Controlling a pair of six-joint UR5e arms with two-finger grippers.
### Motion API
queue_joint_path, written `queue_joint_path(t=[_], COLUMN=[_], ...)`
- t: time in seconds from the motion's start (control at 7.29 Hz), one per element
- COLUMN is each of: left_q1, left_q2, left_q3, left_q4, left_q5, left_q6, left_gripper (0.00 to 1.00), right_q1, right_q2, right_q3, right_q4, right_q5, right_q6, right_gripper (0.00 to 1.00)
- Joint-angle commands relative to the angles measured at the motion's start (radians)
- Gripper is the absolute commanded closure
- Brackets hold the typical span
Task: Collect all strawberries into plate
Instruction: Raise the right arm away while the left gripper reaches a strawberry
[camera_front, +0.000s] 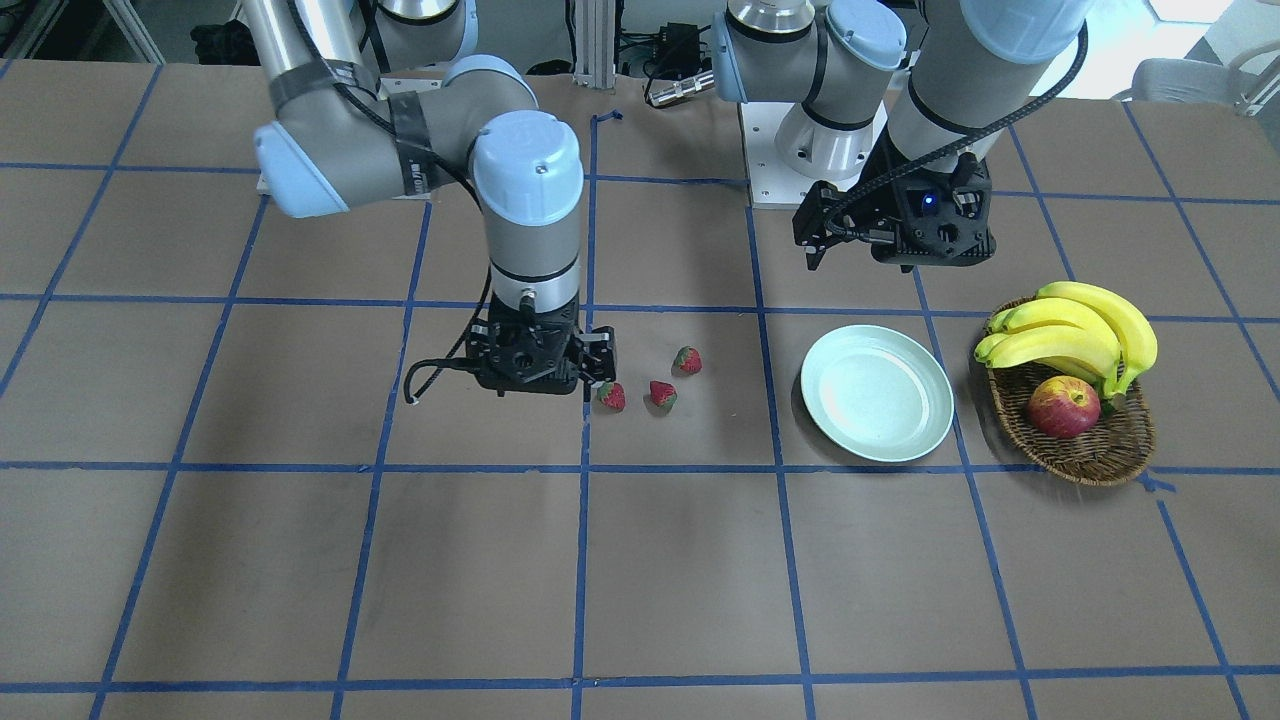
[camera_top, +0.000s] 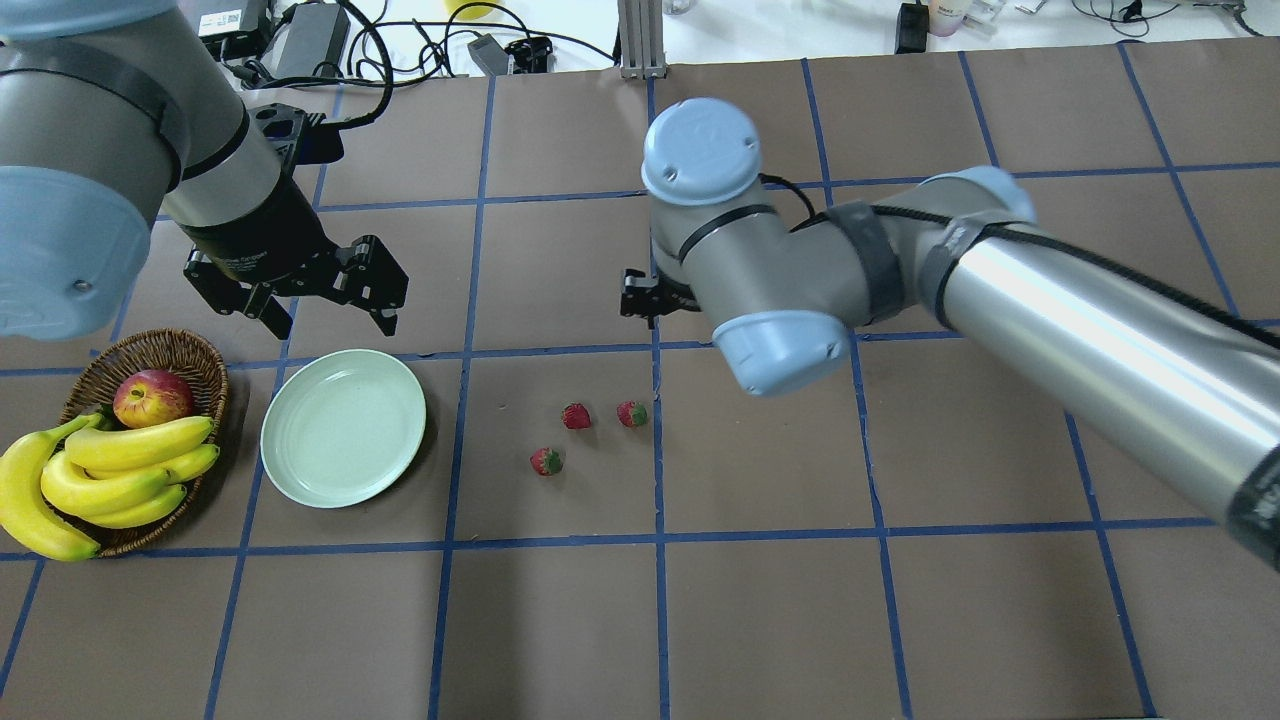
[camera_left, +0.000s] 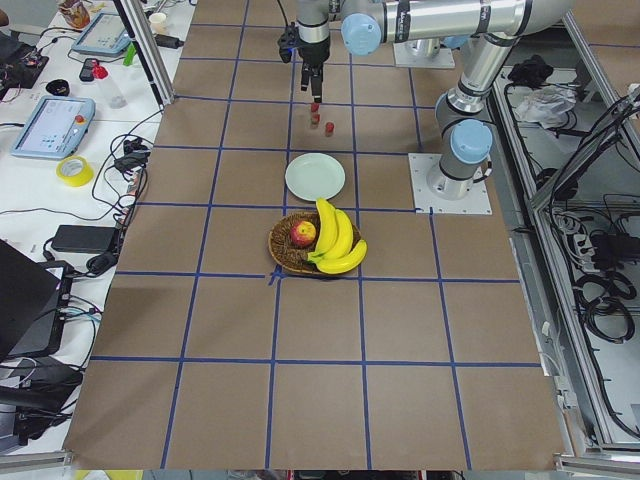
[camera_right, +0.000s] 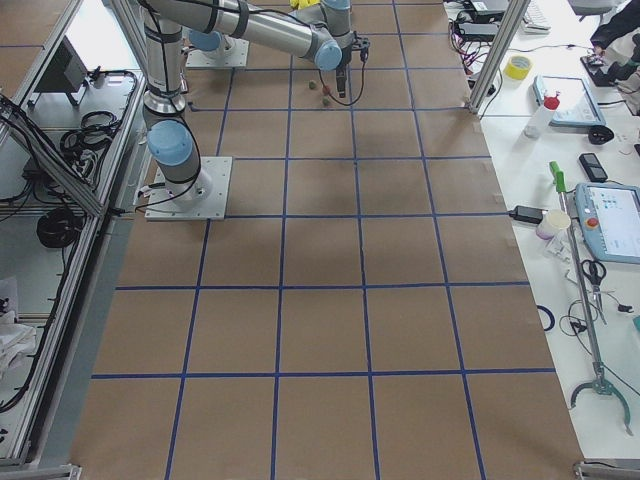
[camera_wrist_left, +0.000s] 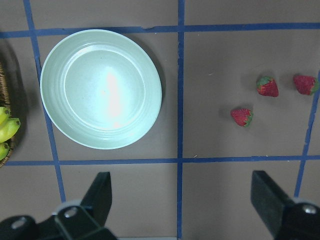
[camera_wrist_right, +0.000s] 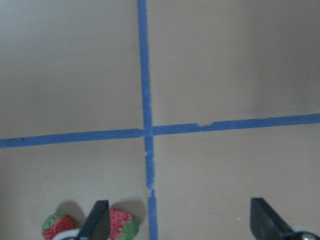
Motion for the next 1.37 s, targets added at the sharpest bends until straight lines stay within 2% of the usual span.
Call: queue_joint_path(t=[0.0,0.27,0.41,0.69,0.82,1.1,1.23], left_q1=[-0.005,-0.054,-0.094,-0.145,-0.153,-0.156,-0.157], left_q2=[-0.015,-0.055,-0.072,-0.119,-0.151,-0.196,-0.213], left_q3=[-0.026,-0.116,-0.189,-0.266,-0.29,-0.349,-0.368], left_q4=[0.016,0.184,0.299,0.411,0.431,0.534,0.54], left_q5=[-0.009,-0.042,-0.042,-0.052,-0.092,-0.124,-0.152], left_q6=[-0.082,-0.115,-0.134,-0.216,-0.221,-0.266,-0.267], left_gripper=[0.0,0.0,0.0,0.0,0.0,0.0,0.0], right_q1=[-0.163,-0.258,-0.291,-0.292,-0.294,-0.294,-0.294], right_q2=[-0.043,-0.043,-0.044,-0.116,-0.121,-0.122,-0.128], right_q3=[-0.18,-0.389,-0.43,-0.411,-0.382,-0.313,-0.31], right_q4=[0.276,0.433,0.49,0.505,0.502,0.499,0.492], right_q5=[0.048,0.062,0.062,0.045,0.051,0.062,0.063], right_q6=[-0.164,-0.244,-0.266,-0.377,-0.434,-0.455,-0.452], right_gripper=[0.0,0.0,0.0,0.0,0.0,0.0,0.0])
